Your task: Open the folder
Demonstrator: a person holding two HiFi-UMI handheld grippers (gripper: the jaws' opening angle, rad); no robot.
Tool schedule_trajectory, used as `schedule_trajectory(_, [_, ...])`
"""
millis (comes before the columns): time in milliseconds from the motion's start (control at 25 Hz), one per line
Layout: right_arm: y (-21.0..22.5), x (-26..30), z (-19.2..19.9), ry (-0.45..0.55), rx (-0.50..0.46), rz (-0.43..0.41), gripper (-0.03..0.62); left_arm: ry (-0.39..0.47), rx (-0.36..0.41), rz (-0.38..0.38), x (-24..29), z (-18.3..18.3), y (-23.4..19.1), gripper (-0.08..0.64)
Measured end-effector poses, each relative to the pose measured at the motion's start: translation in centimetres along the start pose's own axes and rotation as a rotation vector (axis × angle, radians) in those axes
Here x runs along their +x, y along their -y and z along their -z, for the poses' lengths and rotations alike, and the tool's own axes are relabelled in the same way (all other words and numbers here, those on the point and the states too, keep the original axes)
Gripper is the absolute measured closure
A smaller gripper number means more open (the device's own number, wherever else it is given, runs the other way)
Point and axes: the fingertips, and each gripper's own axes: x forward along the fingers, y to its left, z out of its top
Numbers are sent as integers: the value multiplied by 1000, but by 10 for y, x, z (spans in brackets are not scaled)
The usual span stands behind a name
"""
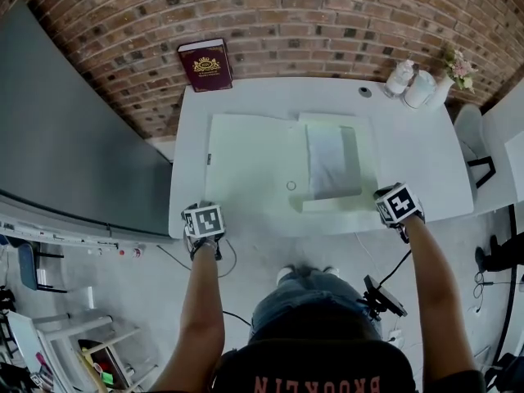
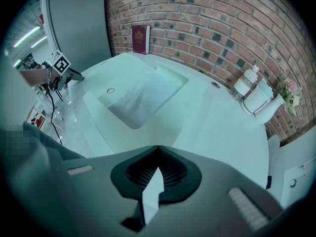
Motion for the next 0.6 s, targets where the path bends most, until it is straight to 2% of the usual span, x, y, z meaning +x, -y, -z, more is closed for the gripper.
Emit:
schedule_trajectory(200, [-1,0,0,-15,-6,7,591,-14,39,4,7,5,3,370])
schedule_trajectory(440, [-2,1,1,-21,-17,4,591,-19,138,-40,8,5,4,373])
schedule_trajectory(600, [-2,2,0,-10,-28,-13,591,-41,137,-45,9,4,2,373])
